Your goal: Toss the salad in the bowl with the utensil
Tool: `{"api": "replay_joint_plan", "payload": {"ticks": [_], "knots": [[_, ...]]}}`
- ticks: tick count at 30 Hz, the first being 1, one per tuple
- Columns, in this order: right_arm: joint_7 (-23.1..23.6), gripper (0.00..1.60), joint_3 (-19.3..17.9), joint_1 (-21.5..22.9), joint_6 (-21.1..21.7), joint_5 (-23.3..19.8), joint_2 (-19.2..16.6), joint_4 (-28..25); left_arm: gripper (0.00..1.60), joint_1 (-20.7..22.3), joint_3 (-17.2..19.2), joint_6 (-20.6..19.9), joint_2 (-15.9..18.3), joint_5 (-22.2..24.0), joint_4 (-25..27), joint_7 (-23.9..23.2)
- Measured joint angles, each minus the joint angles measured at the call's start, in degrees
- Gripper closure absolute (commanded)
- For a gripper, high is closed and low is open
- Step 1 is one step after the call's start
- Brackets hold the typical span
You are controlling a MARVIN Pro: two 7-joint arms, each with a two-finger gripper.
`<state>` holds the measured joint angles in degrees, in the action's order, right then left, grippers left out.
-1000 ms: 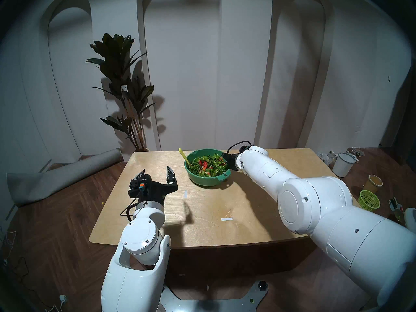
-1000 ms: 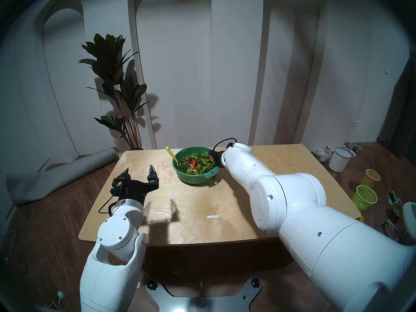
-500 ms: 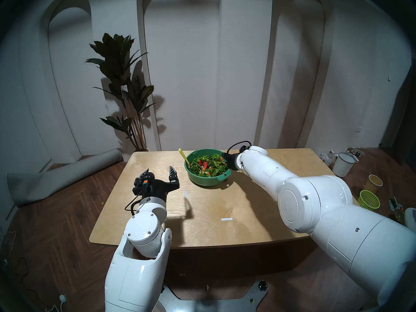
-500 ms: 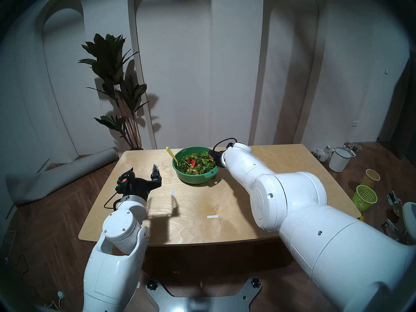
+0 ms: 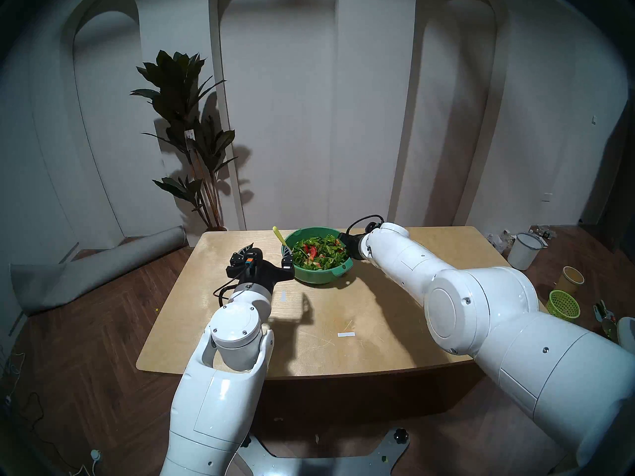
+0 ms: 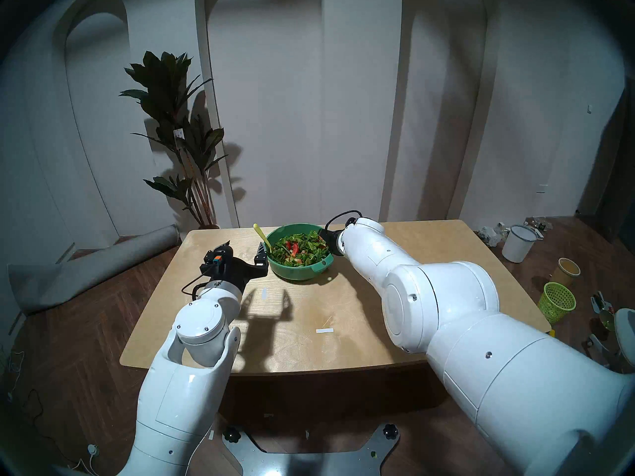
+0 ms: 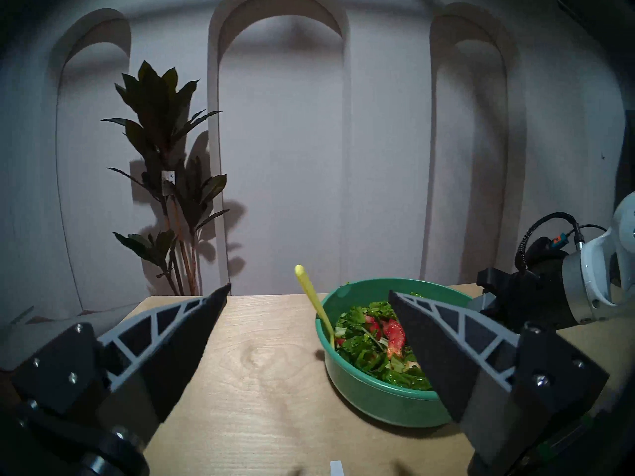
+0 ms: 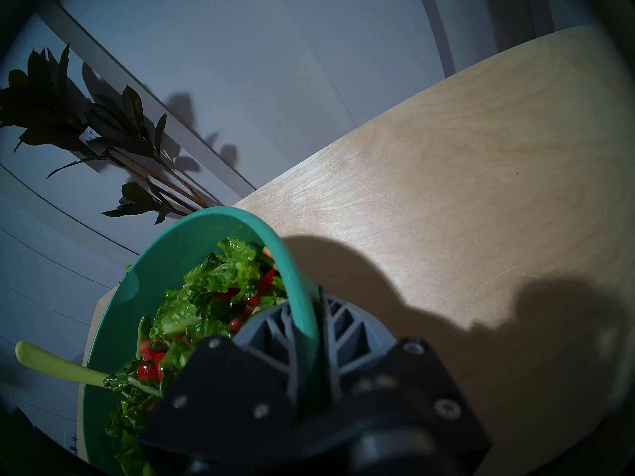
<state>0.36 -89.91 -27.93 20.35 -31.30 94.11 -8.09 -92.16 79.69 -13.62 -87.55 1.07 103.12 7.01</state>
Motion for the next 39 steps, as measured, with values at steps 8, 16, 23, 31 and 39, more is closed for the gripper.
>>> {"api": "replay_joint_plan", "payload": {"ticks": [8,16,23,31,39], "knots": [[0.0,1.31,0.01,0.07,-0.01,0.0,0.0,0.13,0.0,3.76,0.81,-2.01,-0.89,0.89,-3.91,-4.05],[0.0,1.31,0.03,0.15,-0.01,0.0,-0.01,0.27,0.0,8.06,3.77,-3.54,-2.17,3.26,-8.5,-6.24],[0.0,1.31,0.06,0.21,-0.01,0.0,-0.01,0.39,0.0,11.89,6.03,-4.27,-3.7,5.58,-14.22,-7.35],[-0.01,1.31,0.09,0.28,-0.01,0.0,-0.02,0.53,0.0,15.61,8.09,-4.26,-5.19,7.98,-19.84,-8.0],[-0.02,1.31,0.12,0.35,-0.01,0.0,-0.02,0.64,0.0,19.41,9.9,-4.22,-6.16,9.99,-24.73,-8.4]]}}
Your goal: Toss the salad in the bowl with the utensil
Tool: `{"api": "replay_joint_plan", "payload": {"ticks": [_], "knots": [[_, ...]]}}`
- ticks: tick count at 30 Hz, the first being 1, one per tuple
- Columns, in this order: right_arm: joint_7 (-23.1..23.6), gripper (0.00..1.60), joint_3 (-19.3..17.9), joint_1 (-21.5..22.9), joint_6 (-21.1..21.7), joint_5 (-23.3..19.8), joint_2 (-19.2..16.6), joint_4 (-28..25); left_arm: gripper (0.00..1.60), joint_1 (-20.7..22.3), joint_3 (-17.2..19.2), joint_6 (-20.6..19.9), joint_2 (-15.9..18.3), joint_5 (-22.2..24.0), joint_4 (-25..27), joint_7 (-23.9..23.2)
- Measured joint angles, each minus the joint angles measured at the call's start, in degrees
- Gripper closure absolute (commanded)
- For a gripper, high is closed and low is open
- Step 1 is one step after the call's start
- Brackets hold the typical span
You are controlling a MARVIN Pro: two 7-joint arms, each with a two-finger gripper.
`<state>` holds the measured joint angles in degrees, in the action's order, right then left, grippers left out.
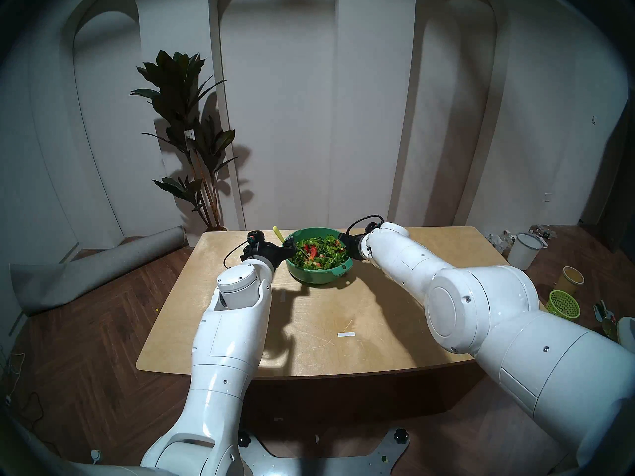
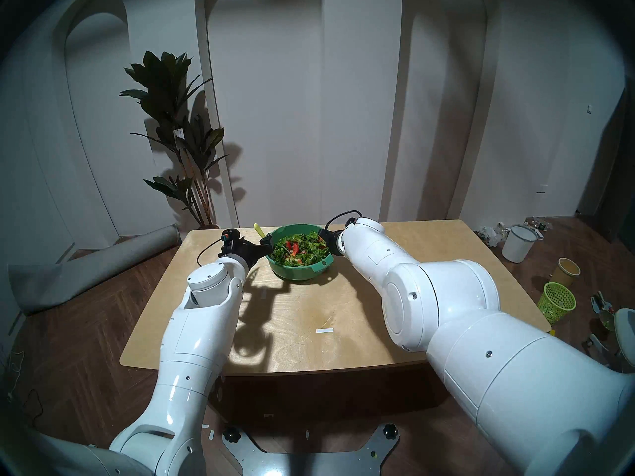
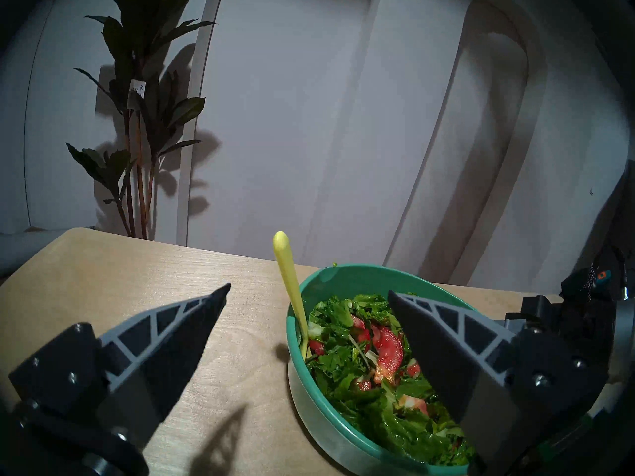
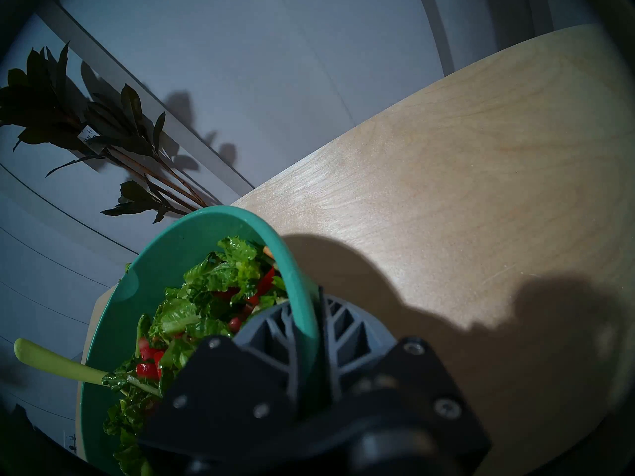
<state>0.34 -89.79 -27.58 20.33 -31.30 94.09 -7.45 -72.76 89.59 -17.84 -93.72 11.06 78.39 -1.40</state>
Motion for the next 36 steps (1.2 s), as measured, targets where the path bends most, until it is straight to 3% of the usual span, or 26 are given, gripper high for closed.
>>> {"api": "replay_joint_plan", "payload": {"ticks": [29,30,32,33,36], "knots": [[-0.01,1.31,0.07,0.18,0.0,-0.01,-0.01,0.31,0.0,13.39,4.48,0.6,-1.83,6.14,-18.77,-0.59],[-0.01,1.31,0.07,0.19,0.0,-0.01,-0.01,0.31,0.01,13.96,4.66,0.68,-1.83,6.35,-19.8,-0.62],[0.0,1.31,0.07,0.2,0.0,-0.01,-0.01,0.33,0.48,14.83,4.9,0.79,-1.81,6.63,-21.39,-0.67],[0.0,1.31,0.08,0.2,0.0,-0.01,-0.01,0.34,0.5,15.15,4.99,0.83,-1.8,6.75,-21.99,-0.7],[0.0,1.31,0.08,0.21,-0.01,-0.01,-0.01,0.36,0.31,16.56,5.39,1.04,-1.62,7.2,-24.64,-0.81]]}}
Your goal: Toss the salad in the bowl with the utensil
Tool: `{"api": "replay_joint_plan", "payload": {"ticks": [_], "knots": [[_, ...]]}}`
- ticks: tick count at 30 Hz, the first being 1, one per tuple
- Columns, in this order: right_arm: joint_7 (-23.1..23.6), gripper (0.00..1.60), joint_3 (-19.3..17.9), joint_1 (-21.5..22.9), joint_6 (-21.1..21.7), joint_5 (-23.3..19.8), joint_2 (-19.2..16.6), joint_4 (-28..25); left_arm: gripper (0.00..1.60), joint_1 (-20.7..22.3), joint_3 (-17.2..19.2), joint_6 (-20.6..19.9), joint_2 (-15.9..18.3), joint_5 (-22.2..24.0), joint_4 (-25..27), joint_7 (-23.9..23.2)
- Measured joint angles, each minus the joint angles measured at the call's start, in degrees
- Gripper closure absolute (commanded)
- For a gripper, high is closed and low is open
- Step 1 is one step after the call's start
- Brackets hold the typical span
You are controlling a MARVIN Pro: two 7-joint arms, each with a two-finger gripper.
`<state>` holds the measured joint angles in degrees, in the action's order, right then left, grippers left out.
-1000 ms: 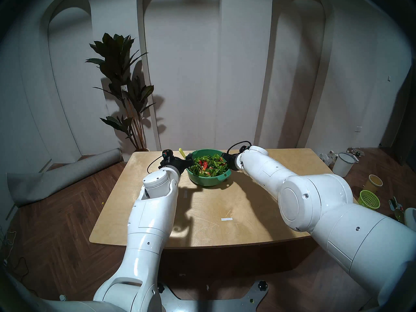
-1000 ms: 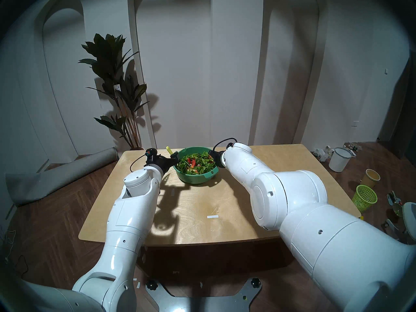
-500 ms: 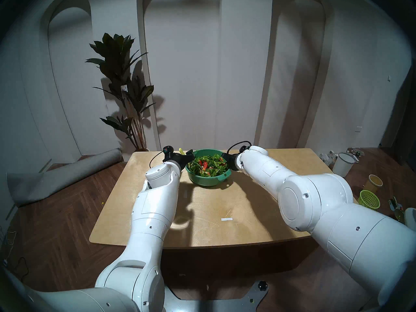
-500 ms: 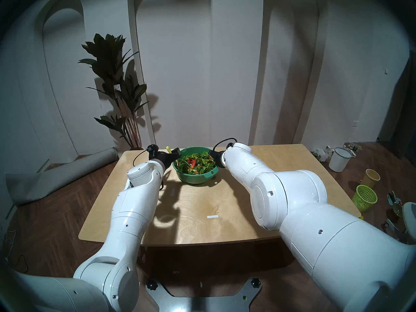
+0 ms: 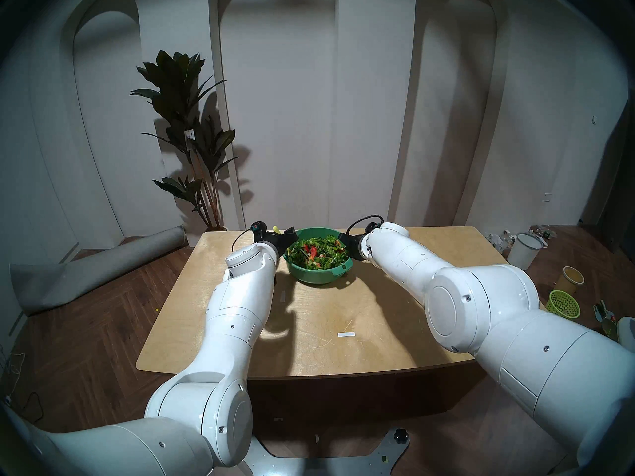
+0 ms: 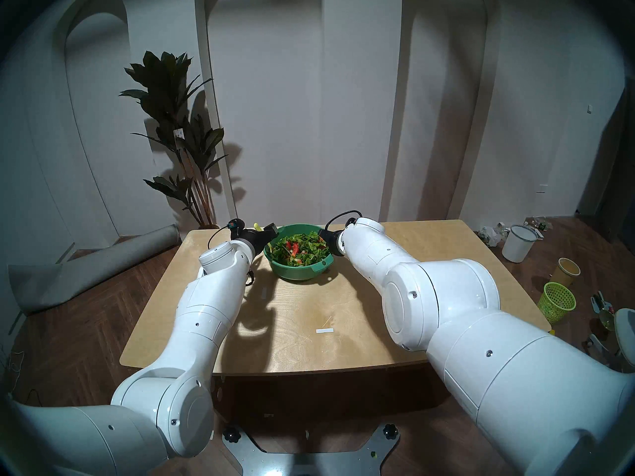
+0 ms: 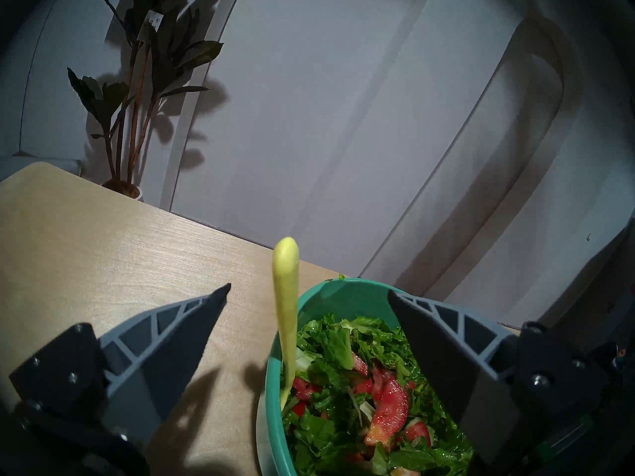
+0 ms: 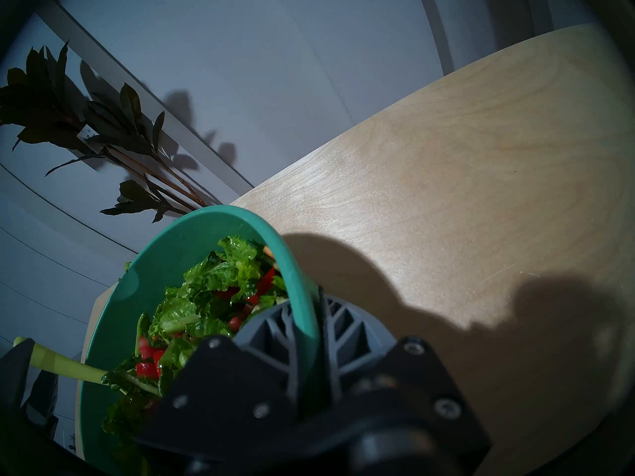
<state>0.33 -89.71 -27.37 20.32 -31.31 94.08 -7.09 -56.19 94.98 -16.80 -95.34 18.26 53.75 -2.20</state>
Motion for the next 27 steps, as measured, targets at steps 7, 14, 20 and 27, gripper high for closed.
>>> {"api": "replay_joint_plan", "payload": {"ticks": [7,14,20,27], "knots": [[0.01,1.31,0.0,0.03,-0.01,0.0,0.0,0.04,0.08,2.97,0.71,0.69,0.84,0.78,-5.3,-0.37],[0.02,1.31,0.0,0.05,-0.03,-0.02,0.0,0.07,0.19,5.83,1.18,1.67,1.5,1.44,-9.94,-0.67],[0.03,1.31,0.0,0.06,-0.05,-0.03,0.0,0.1,0.23,8.64,1.22,2.81,1.96,1.86,-14.33,-0.97],[0.05,1.31,-0.02,0.07,-0.07,-0.04,0.0,0.12,1.29,11.43,1.1,4.15,2.35,2.22,-18.87,-1.34]]}}
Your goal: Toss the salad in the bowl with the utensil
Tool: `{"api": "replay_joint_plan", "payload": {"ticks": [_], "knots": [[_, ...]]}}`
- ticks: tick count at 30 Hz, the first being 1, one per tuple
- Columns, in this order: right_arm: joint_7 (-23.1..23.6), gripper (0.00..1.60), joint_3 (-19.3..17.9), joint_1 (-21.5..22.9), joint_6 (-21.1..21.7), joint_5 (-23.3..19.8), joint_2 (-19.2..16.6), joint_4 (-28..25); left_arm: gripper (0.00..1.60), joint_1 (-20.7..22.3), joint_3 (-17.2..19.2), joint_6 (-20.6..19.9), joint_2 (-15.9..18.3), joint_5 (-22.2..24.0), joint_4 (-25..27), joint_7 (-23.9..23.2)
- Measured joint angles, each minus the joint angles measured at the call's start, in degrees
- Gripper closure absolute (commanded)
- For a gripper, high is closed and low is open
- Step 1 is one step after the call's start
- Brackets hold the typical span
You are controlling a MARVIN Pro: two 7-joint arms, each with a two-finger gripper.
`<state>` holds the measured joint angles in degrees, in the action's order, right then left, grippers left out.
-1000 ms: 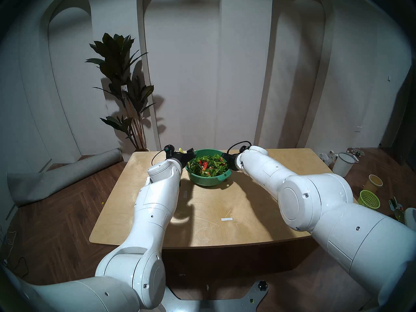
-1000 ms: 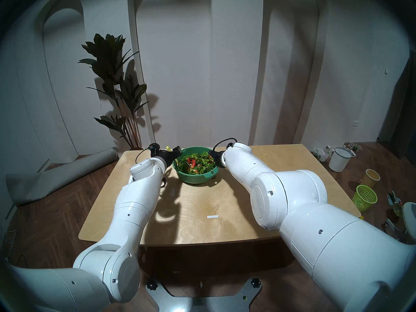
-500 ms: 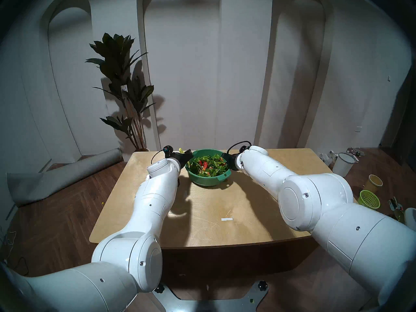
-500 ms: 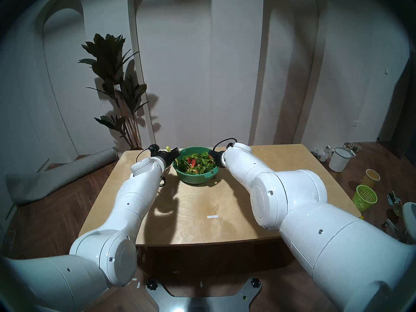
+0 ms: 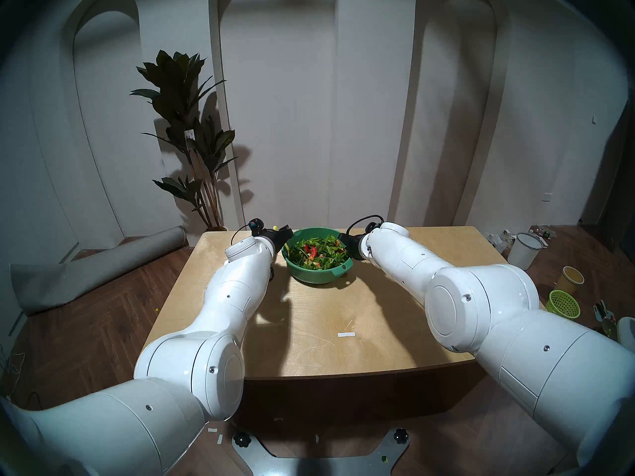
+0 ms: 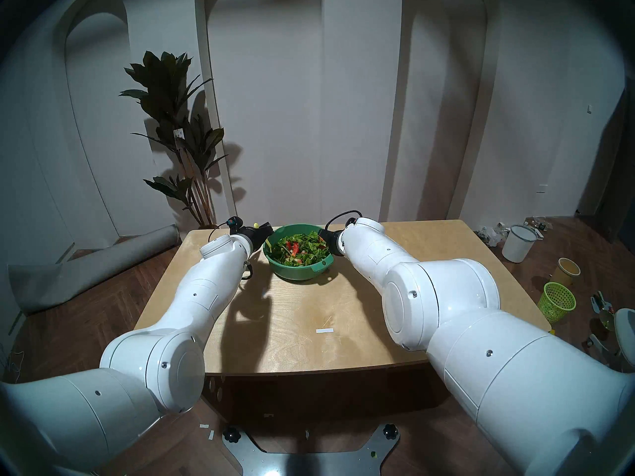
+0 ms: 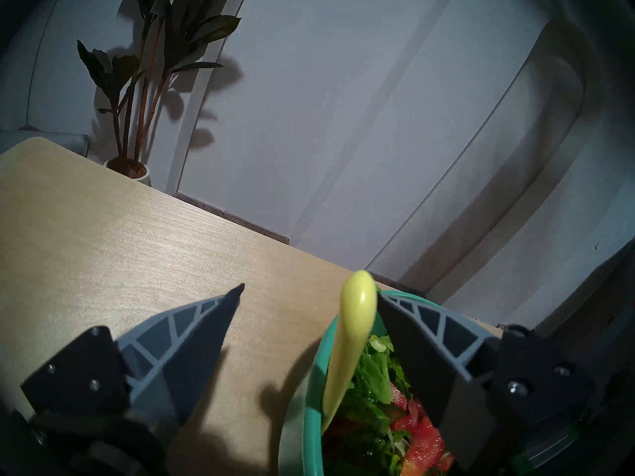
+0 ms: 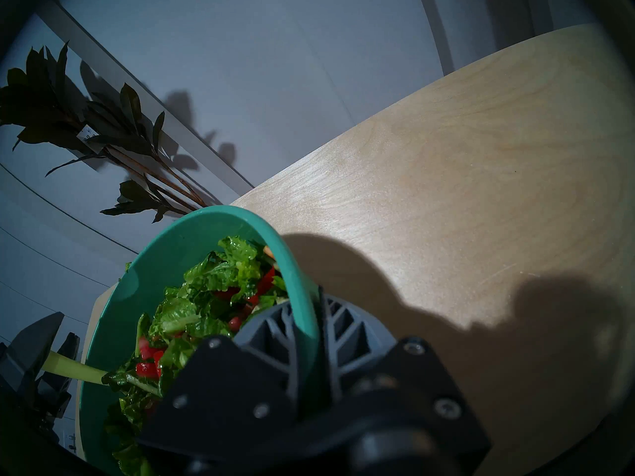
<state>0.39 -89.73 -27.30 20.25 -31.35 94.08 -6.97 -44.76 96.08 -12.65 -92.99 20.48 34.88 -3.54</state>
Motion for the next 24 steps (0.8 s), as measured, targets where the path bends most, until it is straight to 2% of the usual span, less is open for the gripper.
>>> {"api": "replay_joint_plan", "payload": {"ticks": [1,7,18,24], "knots": [[0.0,1.31,0.0,0.0,-0.01,0.0,0.0,0.0,1.39,0.43,-0.02,0.22,0.06,0.08,-0.74,-0.1],[0.17,1.31,-0.01,0.09,-0.03,-0.04,0.03,0.0,1.6,2.82,-0.12,1.66,0.21,0.5,-4.53,-0.89],[0.37,1.31,-0.01,0.12,-0.15,-0.04,0.03,0.0,1.6,5.54,-0.12,5.17,0.9,1.41,-10.08,-3.28],[0.42,1.31,-0.02,0.11,-0.28,-0.04,0.02,0.02,1.6,5.64,-0.58,8.67,0.92,1.76,-11.86,-5.86]]}}
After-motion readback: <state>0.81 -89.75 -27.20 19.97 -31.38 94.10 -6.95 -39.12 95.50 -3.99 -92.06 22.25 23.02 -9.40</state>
